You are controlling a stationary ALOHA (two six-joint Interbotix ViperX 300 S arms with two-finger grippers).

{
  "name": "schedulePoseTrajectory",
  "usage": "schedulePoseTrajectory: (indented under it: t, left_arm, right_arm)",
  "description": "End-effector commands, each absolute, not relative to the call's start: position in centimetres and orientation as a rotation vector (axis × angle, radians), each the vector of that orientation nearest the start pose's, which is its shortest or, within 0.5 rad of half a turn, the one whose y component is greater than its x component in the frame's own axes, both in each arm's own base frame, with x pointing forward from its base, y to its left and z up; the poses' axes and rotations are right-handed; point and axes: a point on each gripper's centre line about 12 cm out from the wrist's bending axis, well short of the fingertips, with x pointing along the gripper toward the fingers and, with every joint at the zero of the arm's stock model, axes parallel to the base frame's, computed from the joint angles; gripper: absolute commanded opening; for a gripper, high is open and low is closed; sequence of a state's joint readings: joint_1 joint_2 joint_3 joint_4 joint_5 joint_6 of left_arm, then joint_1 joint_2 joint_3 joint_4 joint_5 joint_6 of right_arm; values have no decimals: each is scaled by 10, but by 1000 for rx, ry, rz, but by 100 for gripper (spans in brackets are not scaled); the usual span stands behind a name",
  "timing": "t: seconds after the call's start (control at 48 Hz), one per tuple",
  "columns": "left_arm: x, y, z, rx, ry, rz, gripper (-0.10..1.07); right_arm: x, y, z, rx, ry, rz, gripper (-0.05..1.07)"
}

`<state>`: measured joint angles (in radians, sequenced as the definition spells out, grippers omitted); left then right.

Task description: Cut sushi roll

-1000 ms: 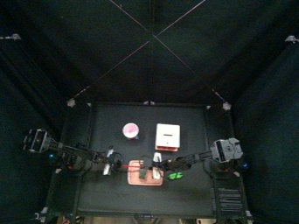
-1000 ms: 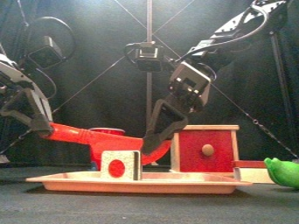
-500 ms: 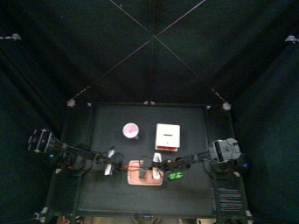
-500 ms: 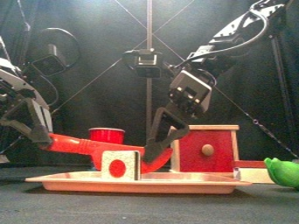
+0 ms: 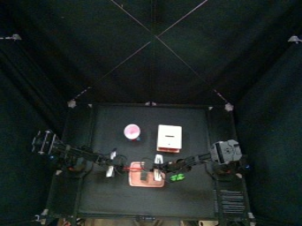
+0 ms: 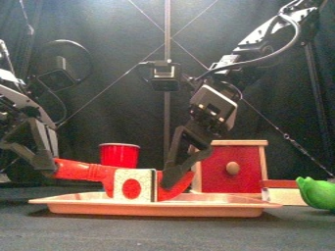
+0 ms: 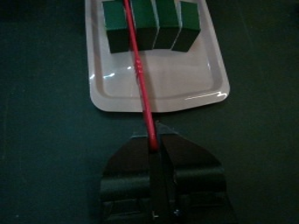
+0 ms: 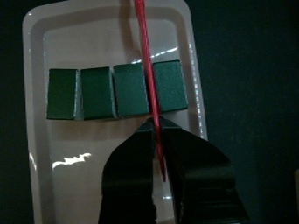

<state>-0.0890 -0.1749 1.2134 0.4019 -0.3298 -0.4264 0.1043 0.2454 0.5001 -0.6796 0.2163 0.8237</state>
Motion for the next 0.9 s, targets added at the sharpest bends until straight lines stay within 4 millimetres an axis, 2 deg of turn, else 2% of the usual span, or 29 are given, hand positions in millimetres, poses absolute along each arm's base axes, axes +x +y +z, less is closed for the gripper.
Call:
schedulePoseTrajectory:
  t: [0.0, 0.25, 0.479, 0.875]
  left_arm:
    - [242, -40, 92, -49, 756, -203, 33]
    - [243, -40, 86, -46, 788, -197, 33]
    - [248, -45, 94, -33, 756, -220, 33]
    - [256, -62, 104, -10, 721, -279, 33]
  right_arm:
    - [421, 23, 112, 40, 901, -118, 41]
    - [422, 23, 110, 39, 904, -119, 41]
    - [422, 23, 111, 32, 912, -128, 41]
    - [425, 34, 118, -5, 927, -136, 41]
